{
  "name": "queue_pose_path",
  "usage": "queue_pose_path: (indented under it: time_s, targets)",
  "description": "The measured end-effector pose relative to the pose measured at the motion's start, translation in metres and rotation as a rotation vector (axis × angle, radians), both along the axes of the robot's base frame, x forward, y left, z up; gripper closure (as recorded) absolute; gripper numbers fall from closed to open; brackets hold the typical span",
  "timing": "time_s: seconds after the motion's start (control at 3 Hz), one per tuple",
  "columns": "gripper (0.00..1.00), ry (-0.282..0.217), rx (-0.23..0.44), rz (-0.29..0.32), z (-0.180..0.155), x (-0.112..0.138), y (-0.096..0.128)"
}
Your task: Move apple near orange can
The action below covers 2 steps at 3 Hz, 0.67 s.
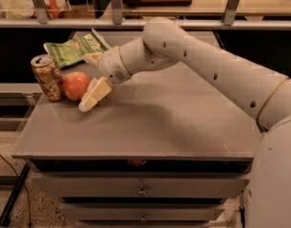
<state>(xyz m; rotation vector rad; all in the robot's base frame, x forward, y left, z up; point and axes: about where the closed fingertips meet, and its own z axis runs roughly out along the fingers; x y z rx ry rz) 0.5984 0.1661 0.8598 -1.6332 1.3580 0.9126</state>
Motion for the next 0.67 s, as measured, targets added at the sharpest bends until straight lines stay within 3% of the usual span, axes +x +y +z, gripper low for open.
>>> queue_pose_path:
  time_s: [0.67]
  targets:
    - [0.00,-0.041,-0.069,-0.013,0.023,0.037,-0.040]
